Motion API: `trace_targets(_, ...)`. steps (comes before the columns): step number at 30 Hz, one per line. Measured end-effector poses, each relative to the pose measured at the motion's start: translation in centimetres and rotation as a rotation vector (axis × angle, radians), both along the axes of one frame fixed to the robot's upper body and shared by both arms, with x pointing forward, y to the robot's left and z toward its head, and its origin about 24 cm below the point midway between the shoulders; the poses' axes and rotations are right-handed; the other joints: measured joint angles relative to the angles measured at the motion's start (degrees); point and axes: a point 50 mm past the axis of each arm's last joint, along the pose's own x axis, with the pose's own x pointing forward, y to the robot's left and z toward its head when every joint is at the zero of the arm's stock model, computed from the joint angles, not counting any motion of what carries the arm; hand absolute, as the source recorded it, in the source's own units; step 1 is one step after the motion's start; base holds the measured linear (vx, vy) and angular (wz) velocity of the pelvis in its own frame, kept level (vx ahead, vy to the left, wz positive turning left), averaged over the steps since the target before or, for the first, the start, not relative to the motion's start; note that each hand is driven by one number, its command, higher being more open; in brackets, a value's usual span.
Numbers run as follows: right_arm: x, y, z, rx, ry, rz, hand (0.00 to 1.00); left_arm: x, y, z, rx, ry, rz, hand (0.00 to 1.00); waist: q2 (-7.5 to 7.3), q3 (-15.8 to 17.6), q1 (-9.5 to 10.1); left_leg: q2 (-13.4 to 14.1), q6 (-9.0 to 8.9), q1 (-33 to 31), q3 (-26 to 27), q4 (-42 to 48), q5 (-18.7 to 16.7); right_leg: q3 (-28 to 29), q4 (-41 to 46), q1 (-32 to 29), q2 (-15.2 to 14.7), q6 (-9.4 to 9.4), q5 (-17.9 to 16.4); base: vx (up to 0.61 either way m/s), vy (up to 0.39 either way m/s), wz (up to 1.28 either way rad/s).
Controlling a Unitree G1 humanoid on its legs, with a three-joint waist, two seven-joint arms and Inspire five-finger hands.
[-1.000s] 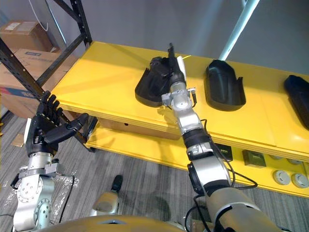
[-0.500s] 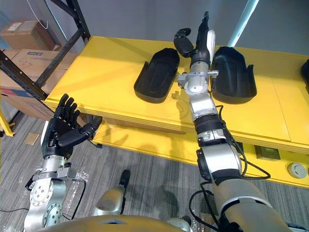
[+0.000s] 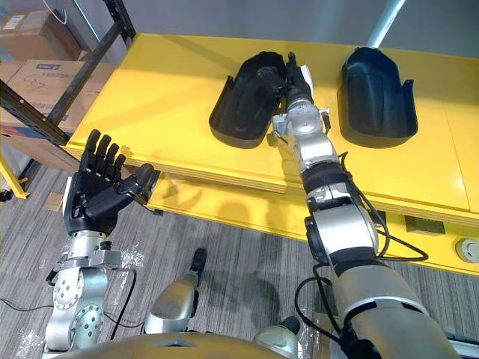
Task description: Walk over and take three plastic housings, then place them on the shelf
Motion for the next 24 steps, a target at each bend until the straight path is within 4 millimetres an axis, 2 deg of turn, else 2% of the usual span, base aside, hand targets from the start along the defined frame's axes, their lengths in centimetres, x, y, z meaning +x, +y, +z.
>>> trace_targets(15, 0.4, 0.2, 1.3, 0.016, -0.063, 0.054, 1.0, 0.6, -0.5, 0.9, -0.02, -0.037, 0.003, 1.0, -0.6, 2.31, -0.58, -0.05, -0.06, -0.31, 0.15, -0.04, -0.06, 0.38, 1.03, -0.9, -0.38, -0.11, -0.44, -0.06, -0.002, -0.01)
trace_targets(24, 0.5, -0.4, 2.1, -0.026, -0.076, 0.061, 1.0, 0.6, -0.5, 0.9, -0.044, -0.036, 0.0, 1.0, -0.18, 2.69, -0.64, -0.38, 0.08, -0.56, -0.44, 0.0, 0.31, 0.0, 1.91, -0.87, -0.84, 0.18, -0.6, -0.05, -0.009, 0.03)
